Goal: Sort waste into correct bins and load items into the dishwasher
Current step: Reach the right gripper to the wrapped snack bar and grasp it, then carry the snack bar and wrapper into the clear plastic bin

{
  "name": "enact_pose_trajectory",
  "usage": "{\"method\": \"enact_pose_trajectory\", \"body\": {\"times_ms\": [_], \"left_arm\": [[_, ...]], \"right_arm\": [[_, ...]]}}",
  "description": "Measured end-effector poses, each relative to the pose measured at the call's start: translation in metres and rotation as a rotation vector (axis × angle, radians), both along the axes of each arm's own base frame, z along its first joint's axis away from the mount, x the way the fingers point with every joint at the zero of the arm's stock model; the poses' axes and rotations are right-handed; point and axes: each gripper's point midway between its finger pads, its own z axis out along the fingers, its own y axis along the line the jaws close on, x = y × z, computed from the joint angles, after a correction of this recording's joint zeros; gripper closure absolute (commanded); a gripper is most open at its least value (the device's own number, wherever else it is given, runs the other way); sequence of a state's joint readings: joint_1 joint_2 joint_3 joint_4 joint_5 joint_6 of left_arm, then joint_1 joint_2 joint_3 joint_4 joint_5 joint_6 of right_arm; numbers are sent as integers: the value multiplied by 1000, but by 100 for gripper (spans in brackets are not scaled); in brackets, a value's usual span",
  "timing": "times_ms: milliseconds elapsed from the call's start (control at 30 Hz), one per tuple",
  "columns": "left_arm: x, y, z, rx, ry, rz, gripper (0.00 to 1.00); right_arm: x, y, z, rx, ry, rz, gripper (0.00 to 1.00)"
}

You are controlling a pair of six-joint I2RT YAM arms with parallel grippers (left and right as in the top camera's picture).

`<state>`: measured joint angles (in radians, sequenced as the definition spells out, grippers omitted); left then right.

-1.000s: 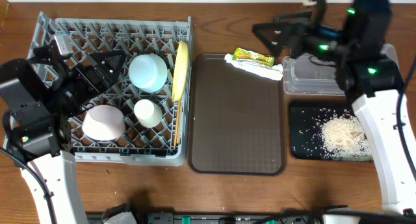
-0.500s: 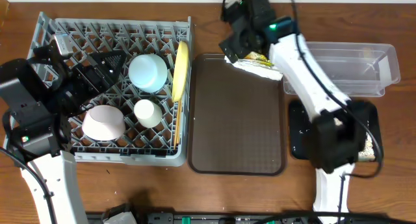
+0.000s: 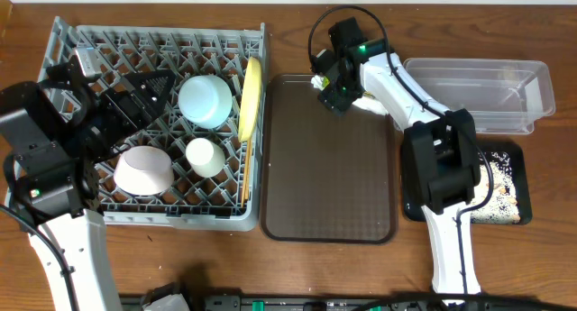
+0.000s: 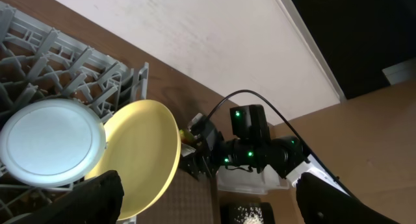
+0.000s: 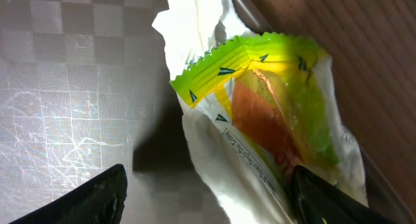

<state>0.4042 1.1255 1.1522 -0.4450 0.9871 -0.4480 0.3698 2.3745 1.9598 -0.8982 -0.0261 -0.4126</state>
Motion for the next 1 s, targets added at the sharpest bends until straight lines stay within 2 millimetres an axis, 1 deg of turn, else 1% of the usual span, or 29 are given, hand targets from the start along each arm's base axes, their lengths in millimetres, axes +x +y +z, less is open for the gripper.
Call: {"method": "enact_pose_trajectory", "body": {"times_ms": [67, 100, 167, 200, 233, 267, 367, 433, 467, 500, 700, 800, 900, 967, 1000], "left_arm": [[0, 0, 0, 0, 0, 0, 12], [0, 0, 0, 0, 0, 0, 12], [0, 0, 0, 0, 0, 0, 12], [0, 0, 0, 0, 0, 0, 12], [0, 0, 0, 0, 0, 0, 12], [0, 0, 0, 0, 0, 0, 12], [0, 0, 0, 0, 0, 0, 12], [0, 0, 0, 0, 0, 0, 12], [0, 0, 0, 0, 0, 0, 12], [0, 0, 0, 0, 0, 0, 12], [0, 0, 0, 0, 0, 0, 12], [0, 0, 0, 0, 0, 0, 12], [0, 0, 0, 0, 0, 0, 12], [0, 0, 0, 0, 0, 0, 12], [0, 0, 0, 0, 0, 0, 12]], "right_arm": [[0, 0, 0, 0, -1, 0, 28], [-3, -1, -1, -5, 12, 1, 34], [-12, -5, -3, -20, 48, 4, 41], [-16, -6, -4, -27, 67, 6, 46], [-22, -8, -5, -32, 91, 8, 55], [-28, -9, -6, -39, 115, 13, 60], [-39, -11, -7, -44, 164, 15, 68], [-44, -12, -7, -47, 184, 19, 90], [-45, -12, -7, -46, 188, 15, 97], [-47, -12, -8, -49, 193, 22, 99], [-47, -10, -7, -41, 197, -5, 99], [-40, -6, 4, -15, 177, -49, 99], [-28, -2, 30, 31, 119, -107, 99], [-18, -5, 64, 82, 50, -170, 99], [-14, -9, 82, 104, 18, -201, 99]]}}
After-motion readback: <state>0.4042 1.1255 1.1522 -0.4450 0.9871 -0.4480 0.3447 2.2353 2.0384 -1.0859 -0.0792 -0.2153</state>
